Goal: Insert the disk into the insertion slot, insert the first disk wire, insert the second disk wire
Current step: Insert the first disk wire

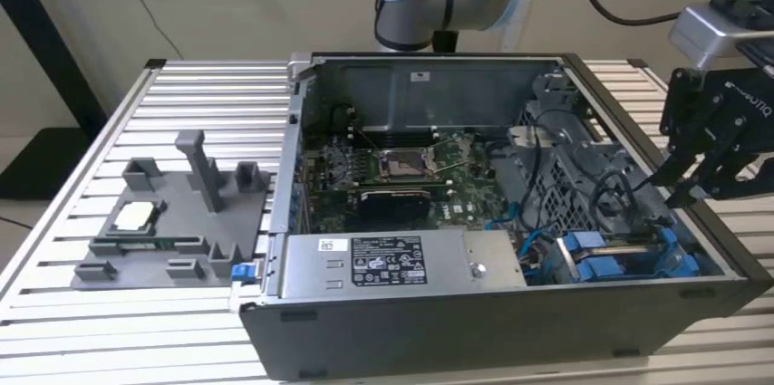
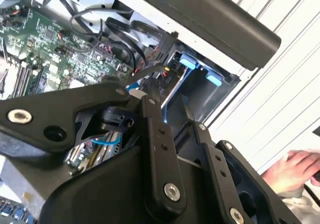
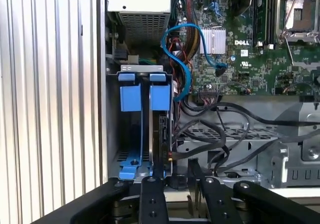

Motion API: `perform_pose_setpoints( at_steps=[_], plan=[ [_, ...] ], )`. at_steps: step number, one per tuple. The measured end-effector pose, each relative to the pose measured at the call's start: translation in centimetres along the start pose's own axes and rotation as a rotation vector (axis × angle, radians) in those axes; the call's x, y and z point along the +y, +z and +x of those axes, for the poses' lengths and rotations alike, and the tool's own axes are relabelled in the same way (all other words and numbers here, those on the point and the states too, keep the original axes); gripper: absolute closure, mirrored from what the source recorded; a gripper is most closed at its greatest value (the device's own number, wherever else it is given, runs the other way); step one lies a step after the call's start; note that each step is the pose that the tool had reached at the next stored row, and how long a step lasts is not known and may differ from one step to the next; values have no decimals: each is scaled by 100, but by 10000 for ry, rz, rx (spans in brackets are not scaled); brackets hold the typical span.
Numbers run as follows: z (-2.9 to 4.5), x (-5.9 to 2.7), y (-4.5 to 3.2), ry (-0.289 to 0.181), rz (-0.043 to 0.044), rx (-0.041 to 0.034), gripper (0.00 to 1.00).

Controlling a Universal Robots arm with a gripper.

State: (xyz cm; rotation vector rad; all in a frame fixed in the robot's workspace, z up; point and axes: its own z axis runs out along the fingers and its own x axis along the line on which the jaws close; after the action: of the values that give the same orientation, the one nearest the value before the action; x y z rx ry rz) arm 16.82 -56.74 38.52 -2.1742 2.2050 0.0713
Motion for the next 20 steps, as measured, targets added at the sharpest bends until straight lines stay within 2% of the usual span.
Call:
perform_pose_setpoints(
  at_steps=[7, 20],
  plan=[
    [-43, -151, 4, -5, 2, -7, 67],
    [-64, -155, 17, -6, 3, 66, 67]
  ],
)
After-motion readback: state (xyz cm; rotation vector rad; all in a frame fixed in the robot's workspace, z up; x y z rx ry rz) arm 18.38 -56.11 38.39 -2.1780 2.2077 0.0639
